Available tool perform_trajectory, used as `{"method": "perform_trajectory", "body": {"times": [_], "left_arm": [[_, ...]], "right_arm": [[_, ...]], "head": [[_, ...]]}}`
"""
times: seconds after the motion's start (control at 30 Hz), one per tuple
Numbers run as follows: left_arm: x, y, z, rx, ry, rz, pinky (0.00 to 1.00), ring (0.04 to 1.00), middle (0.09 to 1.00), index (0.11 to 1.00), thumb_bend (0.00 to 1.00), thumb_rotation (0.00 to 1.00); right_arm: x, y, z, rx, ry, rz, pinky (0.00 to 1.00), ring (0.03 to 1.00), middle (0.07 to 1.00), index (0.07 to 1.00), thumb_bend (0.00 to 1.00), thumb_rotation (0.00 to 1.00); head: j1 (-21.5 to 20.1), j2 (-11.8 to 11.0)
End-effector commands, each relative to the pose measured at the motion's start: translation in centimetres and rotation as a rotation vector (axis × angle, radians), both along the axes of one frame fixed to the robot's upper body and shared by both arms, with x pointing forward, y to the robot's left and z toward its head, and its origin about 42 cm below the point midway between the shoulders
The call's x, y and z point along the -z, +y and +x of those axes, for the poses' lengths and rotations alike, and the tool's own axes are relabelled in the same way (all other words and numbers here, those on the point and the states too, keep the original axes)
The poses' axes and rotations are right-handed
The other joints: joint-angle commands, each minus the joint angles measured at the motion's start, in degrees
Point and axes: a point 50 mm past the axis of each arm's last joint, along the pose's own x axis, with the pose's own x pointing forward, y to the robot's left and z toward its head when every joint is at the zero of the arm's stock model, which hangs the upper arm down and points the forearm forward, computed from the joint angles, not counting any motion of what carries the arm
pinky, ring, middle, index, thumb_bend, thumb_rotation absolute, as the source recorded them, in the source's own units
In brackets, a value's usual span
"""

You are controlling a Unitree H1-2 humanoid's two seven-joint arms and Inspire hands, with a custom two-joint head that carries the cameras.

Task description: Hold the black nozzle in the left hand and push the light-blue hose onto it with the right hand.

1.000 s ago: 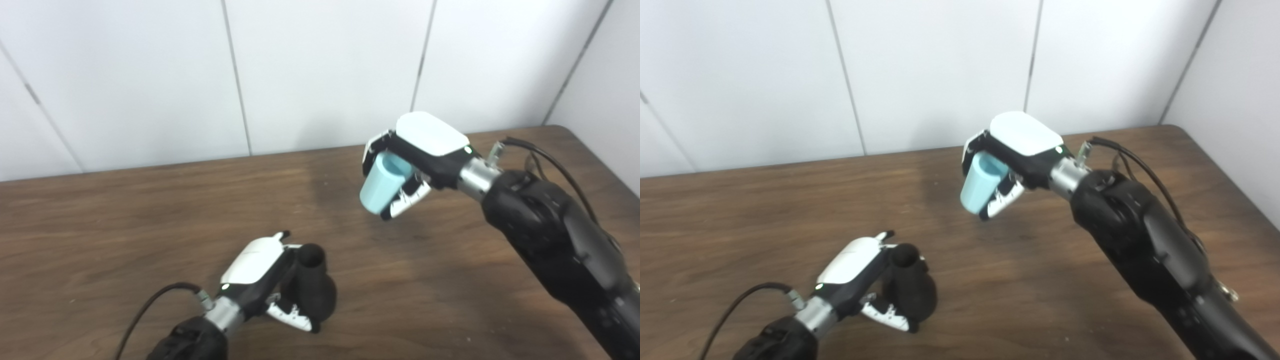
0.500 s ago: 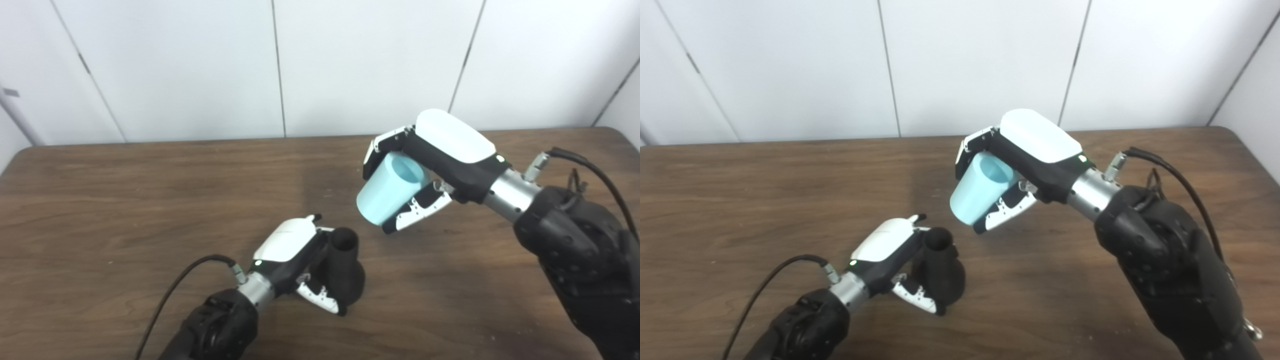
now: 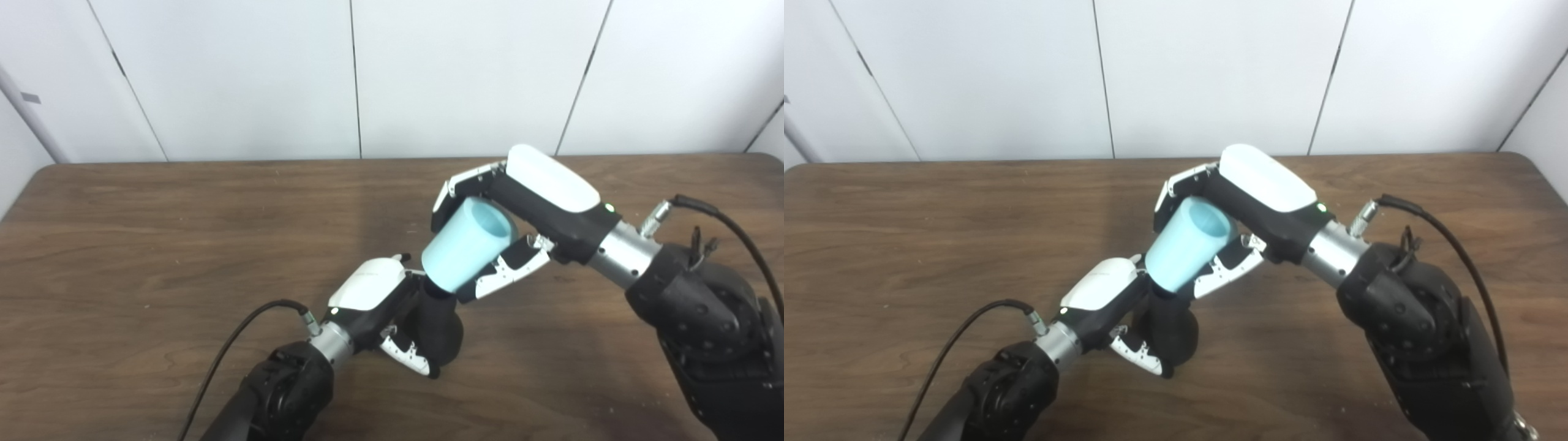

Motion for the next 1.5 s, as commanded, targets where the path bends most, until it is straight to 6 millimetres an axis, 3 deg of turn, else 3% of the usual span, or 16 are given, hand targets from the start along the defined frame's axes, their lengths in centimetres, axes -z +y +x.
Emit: {"method": "perform_trajectory", "body": {"times": [0.0,0.5,0.6,0.9,1.03,1.17,1.3,1.4,1.47], "left_arm": [[2.4,0.0,-0.8,0.032,0.125,0.079,1.0,0.716,0.501,0.48,0.52,0.0],[2.3,-0.2,-0.9,0.035,0.121,0.083,1.0,0.715,0.511,0.475,0.52,0.0],[2.2,-0.2,-0.9,0.035,0.12,0.084,1.0,0.715,0.511,0.475,0.52,0.0],[2.1,0.1,-0.9,0.036,0.125,0.079,1.0,0.715,0.496,0.483,0.52,0.0],[2.1,-0.2,-0.8,0.038,0.124,0.079,1.0,0.714,0.493,0.484,0.52,0.0],[1.8,-0.5,-0.8,0.044,0.113,0.079,1.0,0.716,0.51,0.475,0.52,0.0],[1.7,-0.5,-0.9,0.049,0.106,0.079,1.0,0.713,0.523,0.467,0.52,0.0],[1.7,-0.5,-1.1,0.054,0.108,0.075,1.0,0.712,0.526,0.465,0.52,0.0],[1.7,-0.4,-1.2,0.055,0.11,0.073,1.0,0.712,0.526,0.465,0.52,0.0]], "right_arm": [[-1.0,0.4,0.1,-0.017,-0.065,0.012,0.32,0.434,0.505,0.506,0.5,0.0],[-0.3,0.0,0.2,0.013,-0.017,-0.054,0.37,0.418,0.492,0.511,0.5,0.0],[-0.3,0.1,0.0,0.018,-0.022,-0.066,0.42,0.417,0.489,0.511,0.5,0.0],[-0.8,0.0,0.5,0.029,-0.044,-0.054,0.33,0.447,0.495,0.508,0.5,0.0],[0.0,0.2,0.2,0.03,-0.037,-0.059,0.33,0.451,0.496,0.504,0.5,0.0],[0.8,0.6,0.0,0.034,-0.021,-0.074,0.48,0.419,0.498,0.51,0.5,0.0],[1.4,0.9,0.1,0.036,-0.003,-0.079,0.48,0.422,0.491,0.508,0.5,0.0],[1.9,1.2,0.3,0.035,0.013,-0.071,0.36,0.434,0.491,0.51,0.5,0.0],[2.0,1.3,0.5,0.035,0.02,-0.067,0.35,0.436,0.492,0.51,0.5,0.0]], "head": [[0.0,0.0],[-0.5,0.4],[-0.6,0.5],[-1.3,0.7],[-1.5,0.7],[-1.4,0.8],[-1.2,1.0],[-1.3,1.3],[-1.3,1.4]]}}
